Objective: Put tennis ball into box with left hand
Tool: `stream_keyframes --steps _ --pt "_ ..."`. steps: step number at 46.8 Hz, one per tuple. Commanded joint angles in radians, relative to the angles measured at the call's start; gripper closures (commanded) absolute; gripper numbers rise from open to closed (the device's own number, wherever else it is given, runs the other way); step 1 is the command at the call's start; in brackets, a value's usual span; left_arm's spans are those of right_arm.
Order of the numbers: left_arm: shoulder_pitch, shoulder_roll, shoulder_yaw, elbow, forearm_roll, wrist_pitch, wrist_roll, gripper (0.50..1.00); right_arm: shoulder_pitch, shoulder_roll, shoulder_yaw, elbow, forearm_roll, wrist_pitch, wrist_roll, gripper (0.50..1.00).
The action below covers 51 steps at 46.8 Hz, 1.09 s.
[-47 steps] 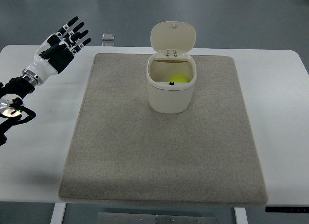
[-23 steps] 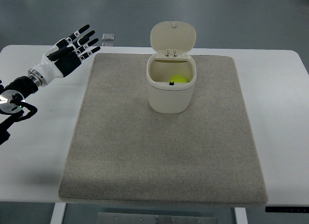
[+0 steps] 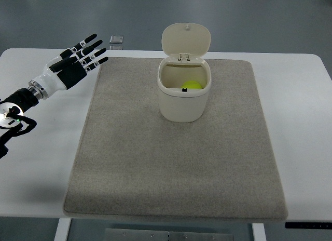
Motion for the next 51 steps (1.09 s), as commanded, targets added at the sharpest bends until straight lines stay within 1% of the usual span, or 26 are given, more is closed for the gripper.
stream_keyframes --steps 1,51 --pt "0.002 0.000 -0.005 -0.003 0.000 0.000 -0.005 0.508 0.000 0.000 0.000 0.000 -0.001 0.000 0.000 0.597" --pt "0.023 -0.008 -0.028 -0.012 0.006 0.001 -0.005 0.508 0.000 0.000 0.000 0.000 0.001 0.000 0.000 0.597"
